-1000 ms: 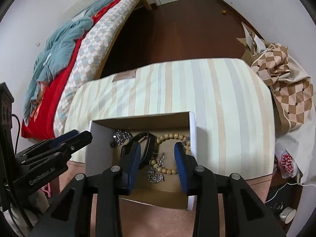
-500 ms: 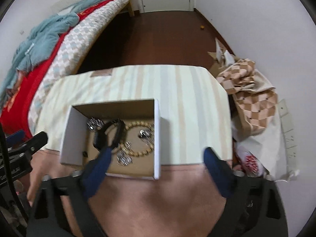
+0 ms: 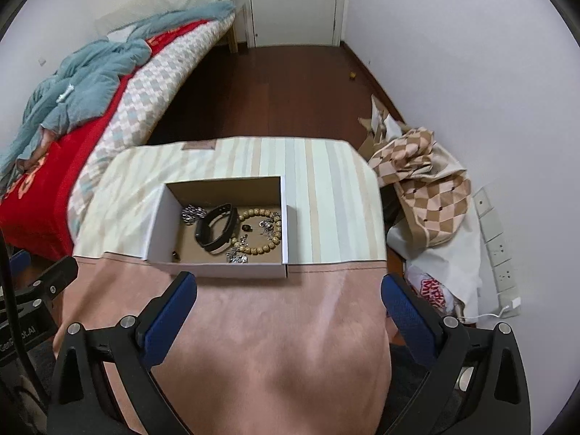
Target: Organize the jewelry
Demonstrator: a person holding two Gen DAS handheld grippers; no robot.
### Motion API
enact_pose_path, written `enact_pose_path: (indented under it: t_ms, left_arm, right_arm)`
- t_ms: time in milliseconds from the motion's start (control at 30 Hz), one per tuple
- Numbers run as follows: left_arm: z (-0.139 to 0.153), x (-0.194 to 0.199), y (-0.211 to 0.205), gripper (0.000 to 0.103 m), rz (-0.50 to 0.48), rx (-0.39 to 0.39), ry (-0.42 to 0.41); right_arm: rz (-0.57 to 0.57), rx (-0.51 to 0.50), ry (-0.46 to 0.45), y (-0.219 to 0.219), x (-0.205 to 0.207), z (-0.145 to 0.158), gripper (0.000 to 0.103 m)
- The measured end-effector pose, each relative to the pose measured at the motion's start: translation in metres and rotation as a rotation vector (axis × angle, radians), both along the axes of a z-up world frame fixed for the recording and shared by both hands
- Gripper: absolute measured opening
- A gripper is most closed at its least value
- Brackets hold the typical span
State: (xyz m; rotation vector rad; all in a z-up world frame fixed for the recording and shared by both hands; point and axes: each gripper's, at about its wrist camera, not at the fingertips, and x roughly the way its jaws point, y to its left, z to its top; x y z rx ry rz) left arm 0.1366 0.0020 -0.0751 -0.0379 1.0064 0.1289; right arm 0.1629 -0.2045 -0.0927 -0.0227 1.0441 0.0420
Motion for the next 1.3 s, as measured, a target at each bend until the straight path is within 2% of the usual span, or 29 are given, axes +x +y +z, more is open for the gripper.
enact_pose_path:
  t_ms: [400, 533, 733, 967, 1300]
  left_arm:
    - [0.088, -0.082, -0.006, 0.101, -0.006, -0.008, -0.163]
    - [0.107, -0.101, -0.005, 0.101, -0.012, -0.02, -0.19]
    - [0.124, -0.12, -0.007, 0.101, -0.022, -0.021, -0.21]
    - [0.128, -0.121, -0.015, 0.101, -0.043, -0.025, -0.191]
    - [0.126, -0.086, -0.018, 0.101, -0.037, -0.012, -0.139]
  right_arm:
    - [-0.004, -0.01, -0.177, -0.002, -0.098, 0.104, 0.103]
    - [-0.007, -0.008, -0.234, -0.003, -0.127, 0.135, 0.103]
    - [0.002, 0.006, -0.271, -0.005, -0.156, 0.162, 0.103]
    - [0.005, 0.014, -0.267, -0.008, -0.165, 0.173, 0.103]
    - [-0.015, 0.006, -0.232, -0.013, -0.12, 0.175, 0.103]
